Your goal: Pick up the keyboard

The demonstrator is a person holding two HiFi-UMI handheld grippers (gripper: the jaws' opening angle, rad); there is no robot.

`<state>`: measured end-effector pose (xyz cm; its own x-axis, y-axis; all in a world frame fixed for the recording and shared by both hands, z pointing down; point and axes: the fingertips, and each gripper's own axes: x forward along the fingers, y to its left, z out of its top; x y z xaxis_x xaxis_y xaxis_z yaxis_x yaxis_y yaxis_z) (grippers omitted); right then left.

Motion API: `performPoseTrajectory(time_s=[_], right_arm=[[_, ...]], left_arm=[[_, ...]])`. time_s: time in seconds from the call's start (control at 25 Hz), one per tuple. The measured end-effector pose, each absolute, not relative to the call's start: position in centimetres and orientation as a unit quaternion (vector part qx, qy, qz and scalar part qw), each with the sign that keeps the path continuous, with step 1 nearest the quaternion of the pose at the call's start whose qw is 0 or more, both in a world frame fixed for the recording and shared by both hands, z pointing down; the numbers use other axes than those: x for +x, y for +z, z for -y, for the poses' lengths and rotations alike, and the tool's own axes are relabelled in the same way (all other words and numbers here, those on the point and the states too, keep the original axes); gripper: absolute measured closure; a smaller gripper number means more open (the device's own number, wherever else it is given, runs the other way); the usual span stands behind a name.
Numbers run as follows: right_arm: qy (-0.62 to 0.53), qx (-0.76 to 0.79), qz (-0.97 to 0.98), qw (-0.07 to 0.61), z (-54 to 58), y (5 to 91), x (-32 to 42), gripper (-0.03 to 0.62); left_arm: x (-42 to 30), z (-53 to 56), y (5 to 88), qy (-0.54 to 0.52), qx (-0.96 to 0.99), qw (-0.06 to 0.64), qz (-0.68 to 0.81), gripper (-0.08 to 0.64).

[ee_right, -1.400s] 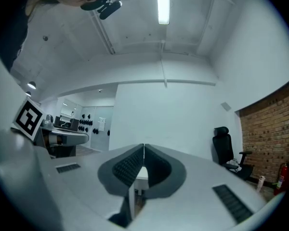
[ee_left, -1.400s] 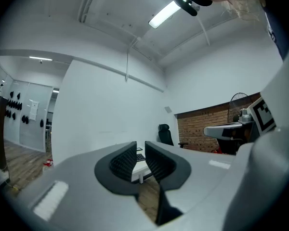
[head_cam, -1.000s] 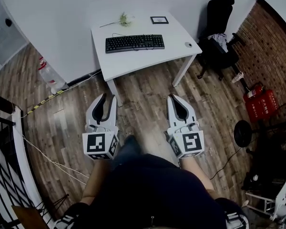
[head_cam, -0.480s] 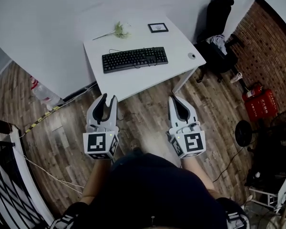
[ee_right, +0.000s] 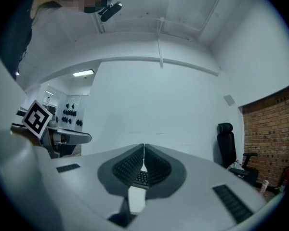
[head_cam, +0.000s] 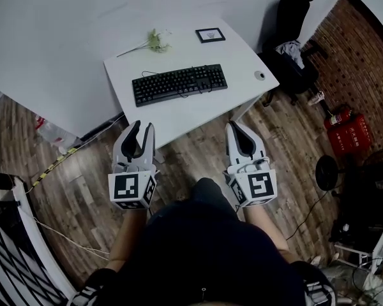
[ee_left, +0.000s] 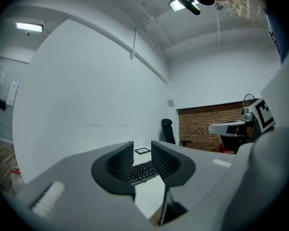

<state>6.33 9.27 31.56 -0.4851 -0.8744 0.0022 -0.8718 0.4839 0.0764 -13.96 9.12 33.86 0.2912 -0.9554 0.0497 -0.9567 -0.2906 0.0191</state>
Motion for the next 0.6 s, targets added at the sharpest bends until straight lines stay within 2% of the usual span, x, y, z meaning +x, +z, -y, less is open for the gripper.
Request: performPoseTrajectory(time_s=[0.6], right_arm=[[-0.023,0.492,0.870,0.032,-0.7,33.0,5.8,0.580]], left_arm=[[-15.2,-1.7,35.8,0.013,0.787,0.047,0.615,0.437]])
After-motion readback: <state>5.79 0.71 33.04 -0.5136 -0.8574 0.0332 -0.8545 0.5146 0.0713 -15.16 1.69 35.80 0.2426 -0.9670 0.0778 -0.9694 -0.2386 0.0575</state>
